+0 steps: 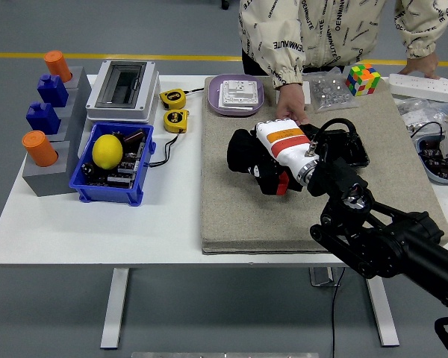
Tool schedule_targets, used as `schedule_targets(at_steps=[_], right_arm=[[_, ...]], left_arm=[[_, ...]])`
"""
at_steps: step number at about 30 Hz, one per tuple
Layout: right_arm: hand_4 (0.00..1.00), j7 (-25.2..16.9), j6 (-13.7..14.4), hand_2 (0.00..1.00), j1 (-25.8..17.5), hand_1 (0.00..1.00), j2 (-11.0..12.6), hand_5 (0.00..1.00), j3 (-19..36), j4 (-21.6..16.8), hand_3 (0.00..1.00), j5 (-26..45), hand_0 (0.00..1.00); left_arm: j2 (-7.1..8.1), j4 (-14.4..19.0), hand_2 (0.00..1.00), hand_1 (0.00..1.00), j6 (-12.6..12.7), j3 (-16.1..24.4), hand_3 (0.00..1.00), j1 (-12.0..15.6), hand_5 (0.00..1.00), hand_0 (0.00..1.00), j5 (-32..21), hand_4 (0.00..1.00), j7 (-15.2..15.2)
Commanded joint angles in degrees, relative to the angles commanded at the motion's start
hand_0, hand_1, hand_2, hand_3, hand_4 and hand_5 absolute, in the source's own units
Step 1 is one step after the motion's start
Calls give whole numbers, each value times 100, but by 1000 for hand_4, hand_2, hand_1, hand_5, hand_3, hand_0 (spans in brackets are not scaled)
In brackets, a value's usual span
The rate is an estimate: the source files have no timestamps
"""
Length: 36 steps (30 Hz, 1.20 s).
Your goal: Pick the rag up,wipe the panel,place it on the desk
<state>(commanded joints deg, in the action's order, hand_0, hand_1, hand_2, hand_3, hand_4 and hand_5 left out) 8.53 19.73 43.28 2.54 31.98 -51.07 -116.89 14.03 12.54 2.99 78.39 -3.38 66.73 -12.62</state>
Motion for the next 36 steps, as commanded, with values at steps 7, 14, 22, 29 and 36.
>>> schedule_targets(at_steps=[7, 14, 22, 29, 36], right_arm=[[886, -9, 5, 328, -46, 282, 98, 56, 57, 70, 330, 18, 199], [886, -42, 0, 329, -81, 282, 276, 56, 99, 311, 330, 51, 200], [886, -51, 13, 329, -113, 283, 632, 55, 357, 527, 331, 27, 199], [885, -48, 15, 328, -152, 282, 968, 56, 715, 678, 329, -17, 199], [886, -47, 17, 329, -256, 283, 1307, 54, 1080, 786, 330, -60, 199]], left_arm=[[-4, 8, 681, 658, -3, -24, 572, -3, 506, 635, -12, 612, 1], [2, 7, 682, 658, -2, -28, 572, 5, 507, 635, -15, 613, 0], [-6, 11, 683, 658, -2, -15, 572, 9, 507, 636, -11, 612, 1], [-7, 11, 684, 658, -1, 33, 573, -8, 507, 636, 12, 612, 2], [-23, 13, 684, 658, -2, 78, 573, -14, 507, 635, 19, 612, 3]])
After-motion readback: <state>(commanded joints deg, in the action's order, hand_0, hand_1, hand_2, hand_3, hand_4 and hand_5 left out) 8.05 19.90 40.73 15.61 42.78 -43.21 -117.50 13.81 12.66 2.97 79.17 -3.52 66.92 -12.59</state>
